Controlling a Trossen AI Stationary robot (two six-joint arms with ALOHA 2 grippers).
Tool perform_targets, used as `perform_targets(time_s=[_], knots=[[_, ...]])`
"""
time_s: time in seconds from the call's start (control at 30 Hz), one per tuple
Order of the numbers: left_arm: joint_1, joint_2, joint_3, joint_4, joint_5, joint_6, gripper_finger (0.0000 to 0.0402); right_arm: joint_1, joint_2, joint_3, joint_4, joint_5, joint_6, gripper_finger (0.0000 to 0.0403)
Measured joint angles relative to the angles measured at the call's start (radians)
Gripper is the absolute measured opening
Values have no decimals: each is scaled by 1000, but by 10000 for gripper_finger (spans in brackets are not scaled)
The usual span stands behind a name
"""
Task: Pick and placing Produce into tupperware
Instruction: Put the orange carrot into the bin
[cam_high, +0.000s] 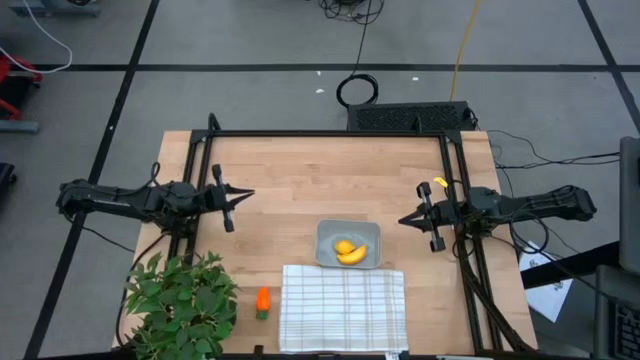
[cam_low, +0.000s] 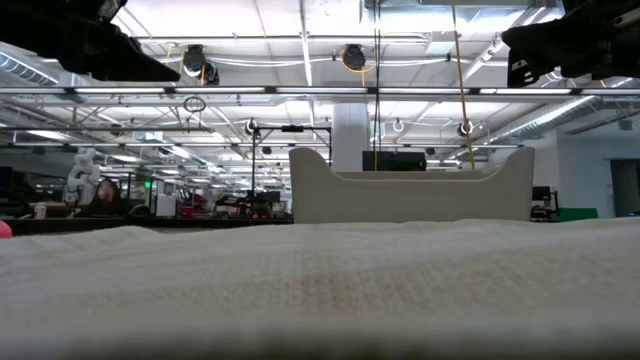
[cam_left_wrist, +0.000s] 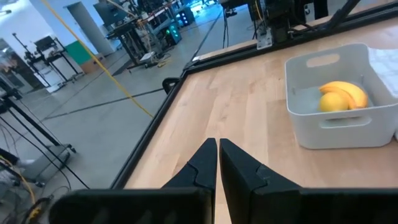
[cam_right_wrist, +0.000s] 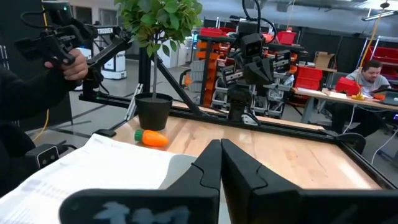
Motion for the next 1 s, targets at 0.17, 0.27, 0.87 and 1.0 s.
perform_targets(time_s=[0.17, 0.27, 0.87, 1.0], knots=[[0, 3, 0, -12, 48, -50, 24, 0, 0, 0, 0, 0, 1, 0], [0, 20, 0, -9, 80, -65, 24, 0, 0, 0, 0, 0, 0, 0], [126, 304, 0, 319, 371, -99, 24, 0, 1, 0, 2, 0, -25, 0], [129, 374, 0, 347, 398, -158, 24, 0, 1, 0, 0, 0, -25, 0]])
